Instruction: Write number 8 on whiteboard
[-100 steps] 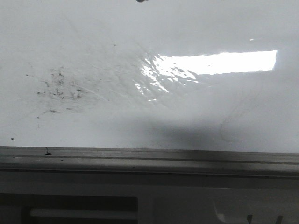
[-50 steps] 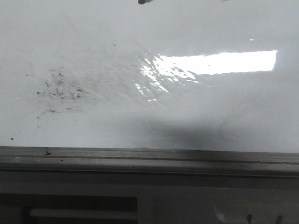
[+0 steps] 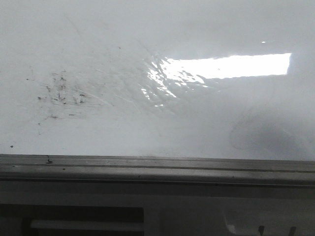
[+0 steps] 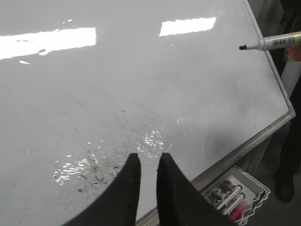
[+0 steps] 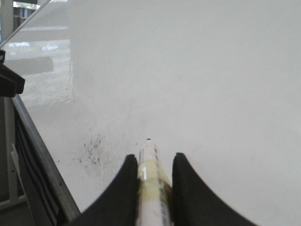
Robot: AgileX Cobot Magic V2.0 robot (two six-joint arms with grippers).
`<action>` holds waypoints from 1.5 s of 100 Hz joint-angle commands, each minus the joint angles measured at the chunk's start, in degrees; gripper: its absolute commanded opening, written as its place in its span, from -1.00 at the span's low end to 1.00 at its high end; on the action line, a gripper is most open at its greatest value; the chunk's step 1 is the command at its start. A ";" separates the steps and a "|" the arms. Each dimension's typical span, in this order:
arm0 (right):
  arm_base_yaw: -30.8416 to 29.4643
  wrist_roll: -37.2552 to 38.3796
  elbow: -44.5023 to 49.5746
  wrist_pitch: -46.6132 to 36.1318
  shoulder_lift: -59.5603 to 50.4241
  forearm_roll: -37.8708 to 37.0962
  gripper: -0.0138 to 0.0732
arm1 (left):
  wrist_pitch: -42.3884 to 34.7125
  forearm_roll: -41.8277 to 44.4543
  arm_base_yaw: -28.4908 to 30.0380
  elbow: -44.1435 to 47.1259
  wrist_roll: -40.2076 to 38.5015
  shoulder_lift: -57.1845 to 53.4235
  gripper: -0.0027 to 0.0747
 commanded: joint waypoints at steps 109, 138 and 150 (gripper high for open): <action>-2.09 9.60 -3.12 -2.15 9.16 -16.67 -0.83 | -3.76 -0.89 0.20 -1.38 -0.67 0.30 -0.78; -2.09 9.60 -3.12 -2.85 12.60 -16.67 -0.83 | -3.76 -1.98 0.20 -1.38 -0.67 0.30 -0.78; -2.45 9.60 -3.12 -2.63 13.59 -16.67 -0.82 | -3.76 -1.98 0.20 -1.38 -0.67 0.30 -0.78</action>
